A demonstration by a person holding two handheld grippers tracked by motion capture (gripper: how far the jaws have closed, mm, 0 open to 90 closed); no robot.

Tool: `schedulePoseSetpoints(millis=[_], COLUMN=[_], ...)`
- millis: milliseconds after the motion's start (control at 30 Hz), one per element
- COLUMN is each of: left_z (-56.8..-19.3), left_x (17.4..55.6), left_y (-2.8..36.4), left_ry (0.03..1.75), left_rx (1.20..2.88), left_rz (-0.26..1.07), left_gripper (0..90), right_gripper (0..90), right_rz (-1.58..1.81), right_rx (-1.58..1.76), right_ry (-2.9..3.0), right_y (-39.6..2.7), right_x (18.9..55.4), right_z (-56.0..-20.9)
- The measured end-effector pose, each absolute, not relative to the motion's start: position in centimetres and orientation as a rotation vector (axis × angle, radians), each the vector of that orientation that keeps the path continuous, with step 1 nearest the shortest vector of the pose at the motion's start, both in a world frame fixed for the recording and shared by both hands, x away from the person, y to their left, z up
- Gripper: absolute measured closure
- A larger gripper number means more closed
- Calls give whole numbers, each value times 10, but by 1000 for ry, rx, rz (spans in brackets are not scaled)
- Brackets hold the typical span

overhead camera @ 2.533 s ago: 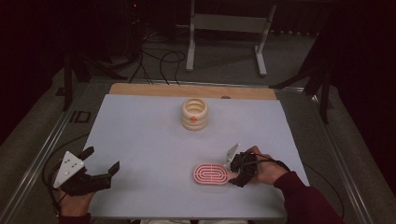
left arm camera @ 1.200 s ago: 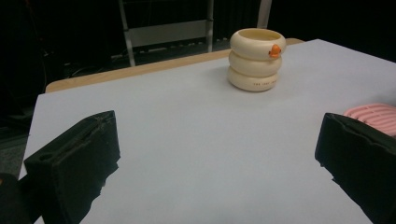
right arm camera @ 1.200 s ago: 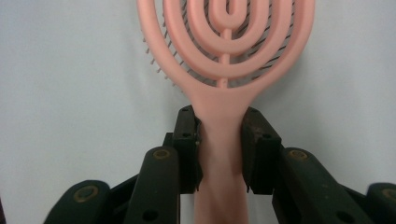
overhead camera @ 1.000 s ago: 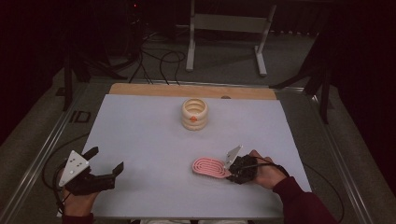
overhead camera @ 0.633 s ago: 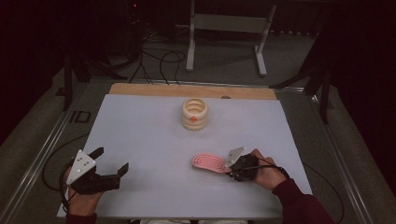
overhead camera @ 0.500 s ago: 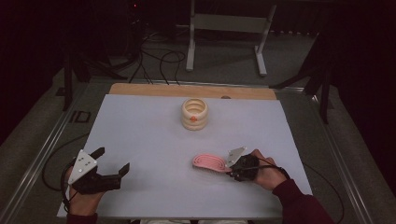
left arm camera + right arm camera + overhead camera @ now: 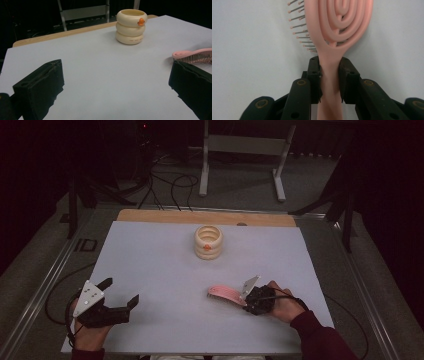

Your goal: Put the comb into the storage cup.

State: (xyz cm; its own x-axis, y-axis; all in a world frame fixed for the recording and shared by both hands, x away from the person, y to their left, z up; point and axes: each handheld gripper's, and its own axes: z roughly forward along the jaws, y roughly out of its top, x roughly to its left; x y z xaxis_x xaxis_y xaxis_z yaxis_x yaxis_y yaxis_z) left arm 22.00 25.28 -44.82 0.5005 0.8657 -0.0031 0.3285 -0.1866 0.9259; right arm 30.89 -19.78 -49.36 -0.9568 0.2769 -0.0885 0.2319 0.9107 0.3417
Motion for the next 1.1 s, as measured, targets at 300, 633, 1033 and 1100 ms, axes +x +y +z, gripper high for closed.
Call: schedulePoseSetpoints(millis=[300, 633, 1033, 1100], left_z=[-449, -449, -449, -450], left_x=[221, 221, 222, 222], left_y=[250, 249, 247, 245], left_ry=[1008, 1008, 1003, 1000], left_rx=[1756, 1758, 1770, 1772], left_rz=[672, 673, 667, 662], left_gripper=[4, 4, 4, 4], right_gripper=[718, 739, 757, 767], right_rz=[506, 544, 666, 689], right_rx=[495, 467, 519, 539], right_ry=[3004, 2986, 2955, 2940], right_y=[-199, -200, -208, -209], right_x=[321, 319, 317, 316], right_z=[-495, -495, -494, -493])
